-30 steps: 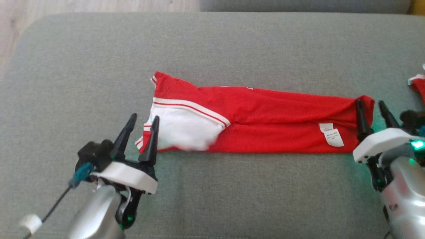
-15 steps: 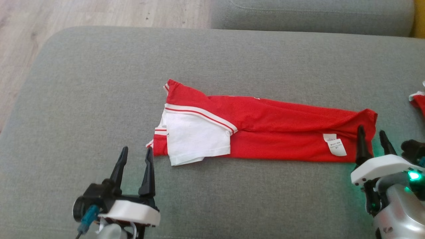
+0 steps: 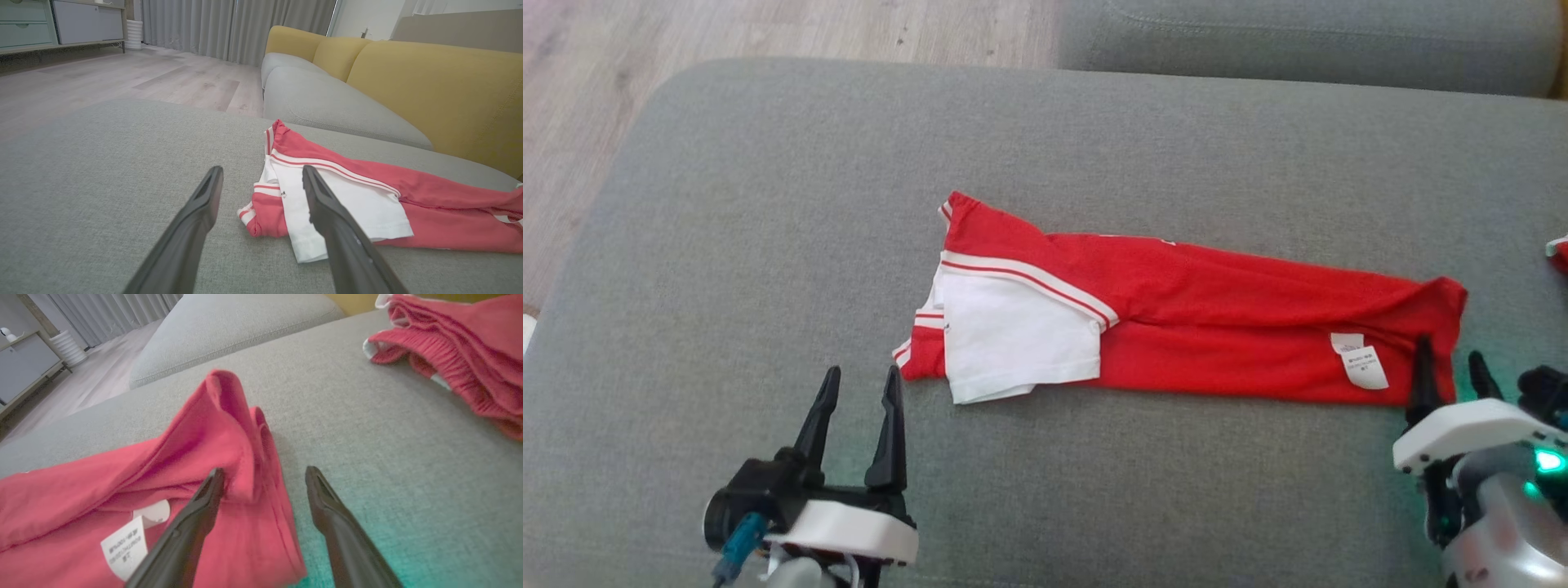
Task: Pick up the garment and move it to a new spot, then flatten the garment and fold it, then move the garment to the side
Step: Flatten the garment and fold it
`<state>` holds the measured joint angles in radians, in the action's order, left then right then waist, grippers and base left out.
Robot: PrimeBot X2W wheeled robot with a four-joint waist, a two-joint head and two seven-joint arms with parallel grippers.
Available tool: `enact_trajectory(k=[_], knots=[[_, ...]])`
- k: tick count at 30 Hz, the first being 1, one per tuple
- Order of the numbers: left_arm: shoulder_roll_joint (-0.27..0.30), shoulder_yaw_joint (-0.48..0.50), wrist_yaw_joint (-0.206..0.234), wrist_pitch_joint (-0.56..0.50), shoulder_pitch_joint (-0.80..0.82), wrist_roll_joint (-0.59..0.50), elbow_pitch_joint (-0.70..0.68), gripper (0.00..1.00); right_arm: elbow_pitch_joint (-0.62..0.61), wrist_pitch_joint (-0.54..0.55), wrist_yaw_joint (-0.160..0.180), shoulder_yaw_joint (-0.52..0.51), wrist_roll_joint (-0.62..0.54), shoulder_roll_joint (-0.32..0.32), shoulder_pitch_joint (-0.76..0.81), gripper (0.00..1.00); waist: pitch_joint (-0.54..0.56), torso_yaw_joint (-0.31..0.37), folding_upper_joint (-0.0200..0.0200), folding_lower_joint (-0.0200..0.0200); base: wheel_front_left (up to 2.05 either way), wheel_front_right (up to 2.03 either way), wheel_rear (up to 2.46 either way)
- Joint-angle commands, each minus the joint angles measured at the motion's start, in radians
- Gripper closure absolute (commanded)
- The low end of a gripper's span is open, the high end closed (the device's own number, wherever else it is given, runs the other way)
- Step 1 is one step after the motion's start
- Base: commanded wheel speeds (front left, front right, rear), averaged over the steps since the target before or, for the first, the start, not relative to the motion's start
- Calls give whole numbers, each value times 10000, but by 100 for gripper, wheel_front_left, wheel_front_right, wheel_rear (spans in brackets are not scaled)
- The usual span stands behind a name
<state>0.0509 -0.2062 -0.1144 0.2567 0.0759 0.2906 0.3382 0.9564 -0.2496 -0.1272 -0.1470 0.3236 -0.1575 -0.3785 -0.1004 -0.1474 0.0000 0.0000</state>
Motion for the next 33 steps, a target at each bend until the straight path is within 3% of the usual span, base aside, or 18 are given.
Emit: enact_trajectory(k=[1,4,5,6,7,14,22,26,33], knots=[[-5,176,-25,51,367,18,-379,0,-1,-122,-35,108,-186,76,-330,0,-80,-62,0,0,0,0,0],[-5,125,-28,51,410,29,-397,0,485,-122,-35,-22,-287,172,-503,0,-139,-116,0,0,0,0,0],[-5,114,-28,51,421,30,-394,0,642,-119,-35,-44,-285,217,-555,13,-150,-126,0,0,0,0,0],[-5,109,-28,51,431,30,-388,0,783,-118,-35,-38,-302,249,-607,63,-157,-127,0,0,0,0,0],[-5,110,-29,51,441,33,-383,0,889,-118,-35,-55,-277,288,-663,100,-161,-126,0,0,0,0,0],[-6,144,-35,51,488,30,-362,0,1001,-120,-35,-101,-175,255,-861,100,-195,-76,0,0,0,0,0],[-6,158,-34,51,438,91,-311,0,-486,-121,-35,-277,-353,101,-647,100,-140,175,0,0,0,0,0],[-6,16,-39,51,419,170,-230,0,-1979,-121,-35,612,-448,299,-544,100,-76,245,0,0,0,0,0],[-6,-318,-32,51,361,351,-63,0,-3656,-117,-35,3369,353,668,-382,100,87,-91,0,0,0,0,0]])
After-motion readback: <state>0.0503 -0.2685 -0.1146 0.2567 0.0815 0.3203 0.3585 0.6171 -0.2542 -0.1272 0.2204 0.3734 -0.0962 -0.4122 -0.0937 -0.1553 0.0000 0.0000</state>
